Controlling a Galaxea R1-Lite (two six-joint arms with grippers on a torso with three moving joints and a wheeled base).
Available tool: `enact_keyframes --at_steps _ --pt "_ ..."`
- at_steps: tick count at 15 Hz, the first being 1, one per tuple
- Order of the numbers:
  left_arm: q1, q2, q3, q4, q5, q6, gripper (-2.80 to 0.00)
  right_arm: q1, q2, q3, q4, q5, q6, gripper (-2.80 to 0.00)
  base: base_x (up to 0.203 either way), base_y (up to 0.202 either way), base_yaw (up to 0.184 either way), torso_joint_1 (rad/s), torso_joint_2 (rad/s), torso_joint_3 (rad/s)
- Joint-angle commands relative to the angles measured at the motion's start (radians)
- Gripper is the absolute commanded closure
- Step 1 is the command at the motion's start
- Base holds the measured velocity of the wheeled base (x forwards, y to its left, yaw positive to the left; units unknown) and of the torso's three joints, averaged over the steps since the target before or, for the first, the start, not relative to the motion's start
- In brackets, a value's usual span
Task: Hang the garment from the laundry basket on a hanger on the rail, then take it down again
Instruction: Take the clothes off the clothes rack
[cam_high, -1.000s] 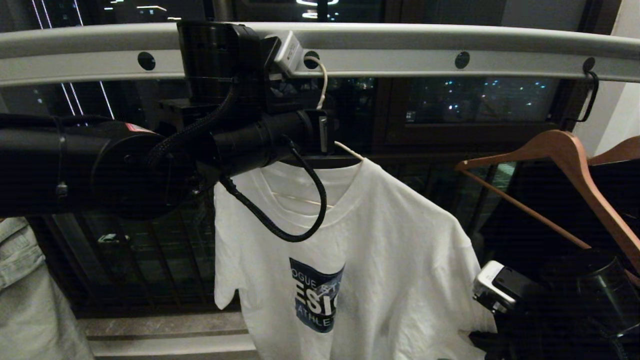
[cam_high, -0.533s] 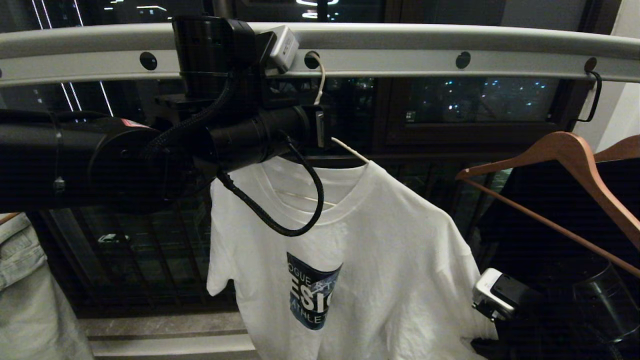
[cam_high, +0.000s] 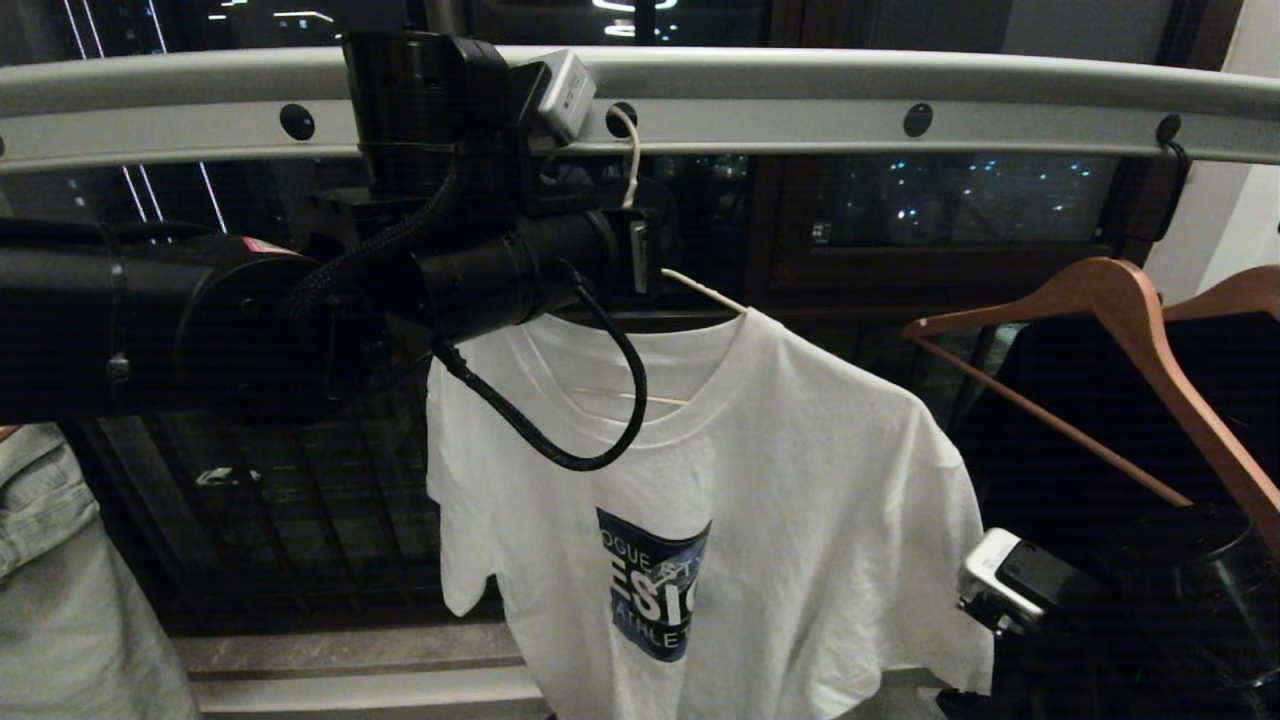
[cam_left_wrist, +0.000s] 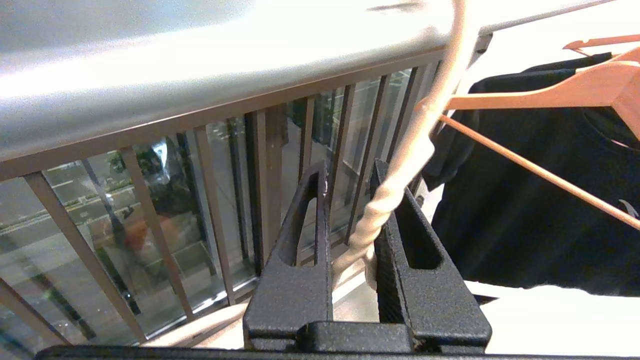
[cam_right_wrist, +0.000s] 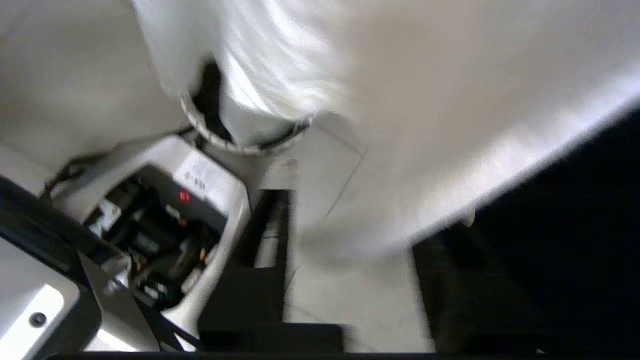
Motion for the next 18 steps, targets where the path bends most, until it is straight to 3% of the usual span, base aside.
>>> enact_keyframes --at_steps 1,6,7,8,13,14,18 --pt "0.000 0.004 0.002 -0.001 0.000 -0.001 0.00 0.000 -0.105 -0.011 -0.003 0.003 0.000 -2.80 0.000 0.000 0.000 0.000 0.00 0.000" --pt "0.000 0.006 0.008 0.001 0.001 0.001 0.00 -0.019 -0.330 -0.115 0.011 0.004 -0.002 -2.80 0.000 0.000 0.000 0.000 0.00 0.000" --pt "0.000 0.006 0.008 0.001 0.001 0.001 0.00 -0.033 -0.354 -0.140 0.020 0.002 -0.002 -0.77 0.000 0.000 0.000 0.000 0.00 0.000" --pt "0.000 0.006 0.010 0.001 0.001 0.003 0.00 -0.048 -0.369 -0.162 0.025 0.003 -0.002 0.00 0.000 0.000 0.000 0.000 0.00 0.000" --pt "0.000 0.006 0.013 0.033 0.000 0.003 0.00 -0.075 -0.376 -0.182 0.030 0.008 0.019 0.00 0.000 0.000 0.000 0.000 0.00 0.000" --pt "0.000 0.004 0.017 0.033 0.001 0.004 -2.80 -0.075 -0.375 -0.182 0.030 0.008 0.019 0.00 0.000 0.000 0.000 0.000 0.00 0.000" --pt "-0.001 -0.039 0.081 0.033 -0.001 0.007 -2.80 -0.078 -0.367 -0.183 0.039 0.008 0.019 0.00 0.000 0.000 0.000 0.000 0.00 0.000"
